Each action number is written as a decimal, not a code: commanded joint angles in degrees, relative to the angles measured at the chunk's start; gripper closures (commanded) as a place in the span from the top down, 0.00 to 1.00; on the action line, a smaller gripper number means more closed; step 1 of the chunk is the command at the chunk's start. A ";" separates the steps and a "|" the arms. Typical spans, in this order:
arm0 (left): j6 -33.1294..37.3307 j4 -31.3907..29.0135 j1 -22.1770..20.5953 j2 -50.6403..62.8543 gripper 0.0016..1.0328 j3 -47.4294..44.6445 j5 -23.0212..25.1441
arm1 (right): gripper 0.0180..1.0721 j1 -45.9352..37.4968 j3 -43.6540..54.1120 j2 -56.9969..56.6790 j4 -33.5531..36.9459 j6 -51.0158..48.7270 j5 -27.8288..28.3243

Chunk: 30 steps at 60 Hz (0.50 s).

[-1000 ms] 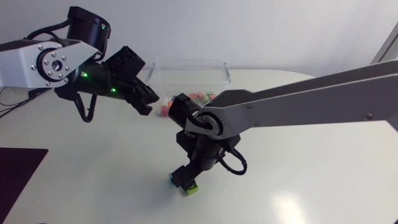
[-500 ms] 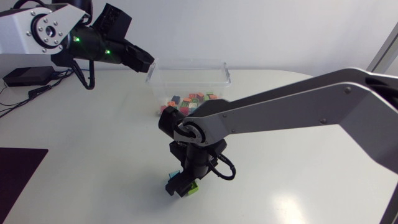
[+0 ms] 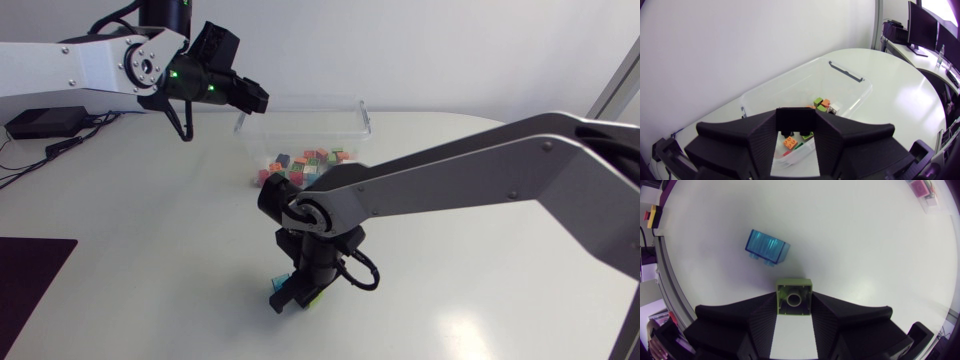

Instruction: Place the duplo bricks in the container

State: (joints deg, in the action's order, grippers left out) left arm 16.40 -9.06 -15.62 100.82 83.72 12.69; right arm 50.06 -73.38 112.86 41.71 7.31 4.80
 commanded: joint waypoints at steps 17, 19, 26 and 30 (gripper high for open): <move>-2.25 0.71 -2.49 8.87 0.33 8.65 -1.61 | 0.18 -9.11 3.95 -13.98 1.26 -1.16 -0.14; -2.43 0.71 -2.49 9.58 0.33 9.53 -1.79 | 0.18 -9.81 4.13 -14.86 1.26 -1.42 -0.14; -3.31 0.71 -2.22 12.04 0.34 12.43 -2.05 | 0.18 -12.27 4.57 -17.76 1.35 -1.95 -0.23; -3.31 0.71 -2.22 13.35 0.40 13.84 -2.76 | 0.18 -13.50 4.13 -18.90 1.35 -2.30 -0.23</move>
State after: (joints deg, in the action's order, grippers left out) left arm 14.52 -8.88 -17.87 111.68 94.37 10.48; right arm 37.82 -70.35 95.68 42.24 5.93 4.69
